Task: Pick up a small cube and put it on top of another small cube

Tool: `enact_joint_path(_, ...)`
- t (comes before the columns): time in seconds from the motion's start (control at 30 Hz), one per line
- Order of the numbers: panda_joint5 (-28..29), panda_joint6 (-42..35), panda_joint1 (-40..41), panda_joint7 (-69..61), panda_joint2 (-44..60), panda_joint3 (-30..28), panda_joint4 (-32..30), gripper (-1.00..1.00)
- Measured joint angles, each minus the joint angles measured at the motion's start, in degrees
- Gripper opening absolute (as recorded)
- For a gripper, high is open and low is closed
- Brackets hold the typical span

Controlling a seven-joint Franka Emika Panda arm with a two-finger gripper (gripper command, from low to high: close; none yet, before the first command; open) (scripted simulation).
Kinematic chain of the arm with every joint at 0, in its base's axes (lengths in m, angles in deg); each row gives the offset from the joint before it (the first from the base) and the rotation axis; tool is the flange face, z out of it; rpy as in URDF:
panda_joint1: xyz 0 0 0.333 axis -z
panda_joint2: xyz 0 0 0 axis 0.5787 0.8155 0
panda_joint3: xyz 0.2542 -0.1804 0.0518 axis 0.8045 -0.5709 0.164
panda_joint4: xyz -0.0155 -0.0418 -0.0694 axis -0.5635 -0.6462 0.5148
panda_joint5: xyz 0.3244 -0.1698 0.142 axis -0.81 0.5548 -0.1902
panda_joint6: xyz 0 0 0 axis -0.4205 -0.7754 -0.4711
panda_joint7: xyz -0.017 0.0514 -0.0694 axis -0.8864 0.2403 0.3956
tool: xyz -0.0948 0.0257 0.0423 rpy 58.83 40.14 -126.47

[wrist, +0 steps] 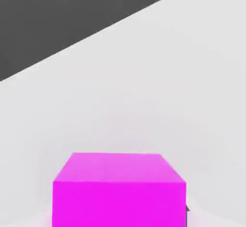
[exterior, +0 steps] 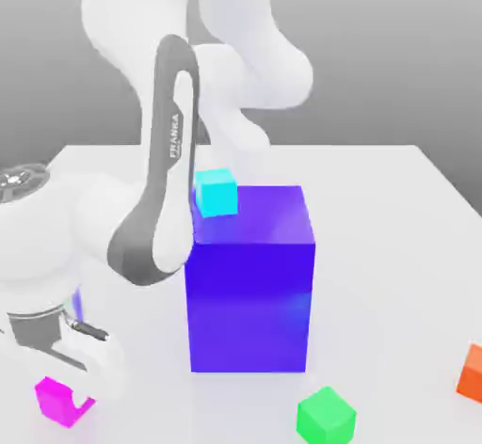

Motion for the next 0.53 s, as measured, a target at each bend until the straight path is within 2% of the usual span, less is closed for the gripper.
enact_joint_path(0.3, 8.7, -3.6, -13.4, -5.8, -8.1, 11.7, -3.8, -1.0)
enact_joint_path(0.43, 11.9, 1.7, -18.4, -7.7, -2.3, 15.6, -3.0, -1.0)
enact_joint_path(0.47, 12.2, 2.7, -18.7, -7.7, -1.2, 15.8, -2.9, 1.0)
enact_joint_path(0.53, 12.2, 2.7, -18.7, -7.7, -1.2, 15.8, -2.9, 1.0)
